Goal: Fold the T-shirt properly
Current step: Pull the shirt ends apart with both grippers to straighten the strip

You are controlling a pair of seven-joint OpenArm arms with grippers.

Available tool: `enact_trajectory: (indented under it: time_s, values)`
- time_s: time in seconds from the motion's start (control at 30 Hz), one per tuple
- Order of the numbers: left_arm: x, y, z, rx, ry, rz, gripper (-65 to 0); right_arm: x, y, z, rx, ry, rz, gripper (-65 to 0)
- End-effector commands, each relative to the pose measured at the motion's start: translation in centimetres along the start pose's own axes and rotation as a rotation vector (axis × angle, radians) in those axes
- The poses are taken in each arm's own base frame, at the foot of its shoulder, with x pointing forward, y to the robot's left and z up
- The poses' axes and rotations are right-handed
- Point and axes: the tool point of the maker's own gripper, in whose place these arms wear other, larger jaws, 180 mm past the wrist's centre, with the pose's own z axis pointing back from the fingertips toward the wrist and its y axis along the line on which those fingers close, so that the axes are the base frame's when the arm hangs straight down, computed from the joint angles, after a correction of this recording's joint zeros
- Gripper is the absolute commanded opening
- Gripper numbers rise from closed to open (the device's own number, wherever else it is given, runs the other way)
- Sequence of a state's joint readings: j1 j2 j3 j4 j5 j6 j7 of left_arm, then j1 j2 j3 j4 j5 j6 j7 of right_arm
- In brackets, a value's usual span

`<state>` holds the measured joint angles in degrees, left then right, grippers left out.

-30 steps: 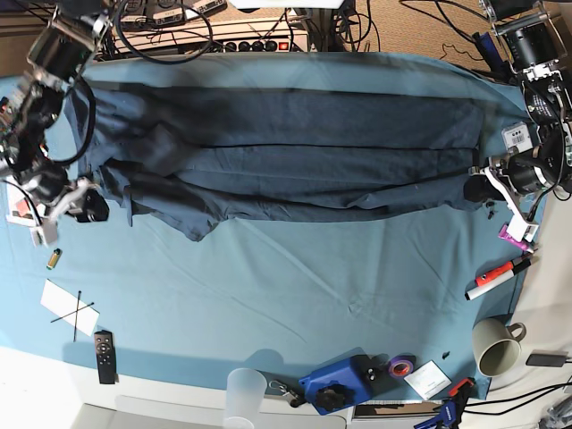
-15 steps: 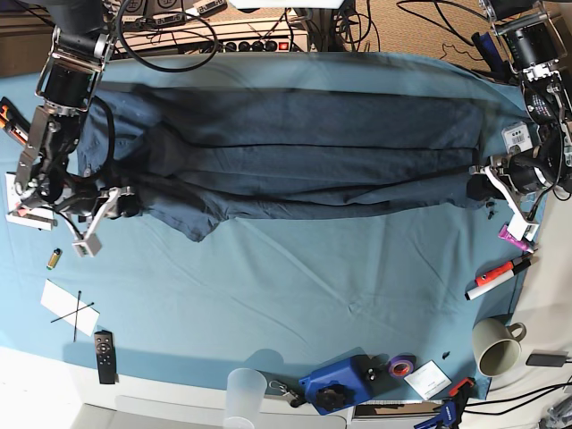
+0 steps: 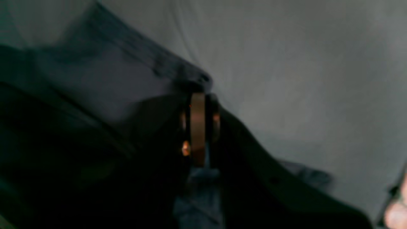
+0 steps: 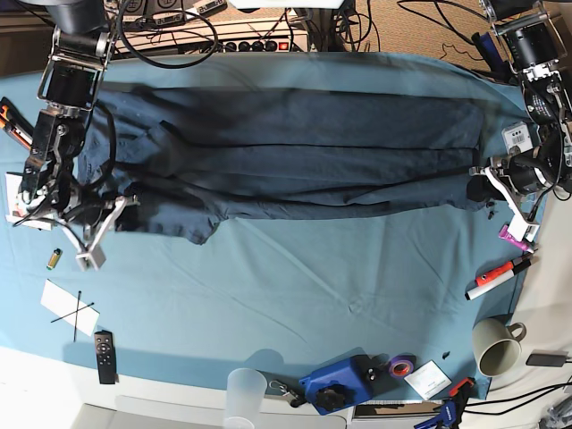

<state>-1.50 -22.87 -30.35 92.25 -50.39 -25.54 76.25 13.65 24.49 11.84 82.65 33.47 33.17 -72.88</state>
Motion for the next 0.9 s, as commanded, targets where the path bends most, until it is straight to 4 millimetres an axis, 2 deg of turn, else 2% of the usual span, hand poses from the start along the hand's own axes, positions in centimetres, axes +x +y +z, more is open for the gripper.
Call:
enact_trajectory:
  time_s: [0.0, 0.13, 0.3, 0.43, 0.53, 0.67, 0.87]
  values:
    - [1.5, 0.1, 0.8, 0.007, -0.040, -0.026, -65.0, 2.2, -0.3, 1.5, -0.006, -0.061, 0.024, -65.0]
    - [1.4, 0.1, 0.8, 0.007, -0.034, -0.026, -65.0, 2.6, -0.1, 2.3, 0.003, -0.079, 0.026, -65.0]
    - [1.3, 0.1, 0.8, 0.007, -0.029, -0.026, -65.0, 1.4, 0.5, 2.0, 0.032, -0.064, 0.013, -65.0]
    - [1.0, 0.1, 0.8, 0.007, -0.011, -0.026, -65.0, -0.4, 1.4, 2.1, 0.056, -0.037, 0.021, -65.0]
    - [0.4, 0.2, 0.8, 0.008, 0.009, -0.019, -65.0, -1.1, 1.3, 3.5, 0.025, -0.061, 0.042, -65.0]
    - [-0.2, 0.0, 1.1, -0.015, 0.018, -0.007, -65.0, -2.2, 0.1, 5.8, -0.027, -0.103, 0.012, -65.0]
    - [0.2, 0.8, 2.0, -0.001, 0.018, -0.026, -65.0, -4.3, -1.0, 8.1, -0.005, -0.148, -0.058, -65.0]
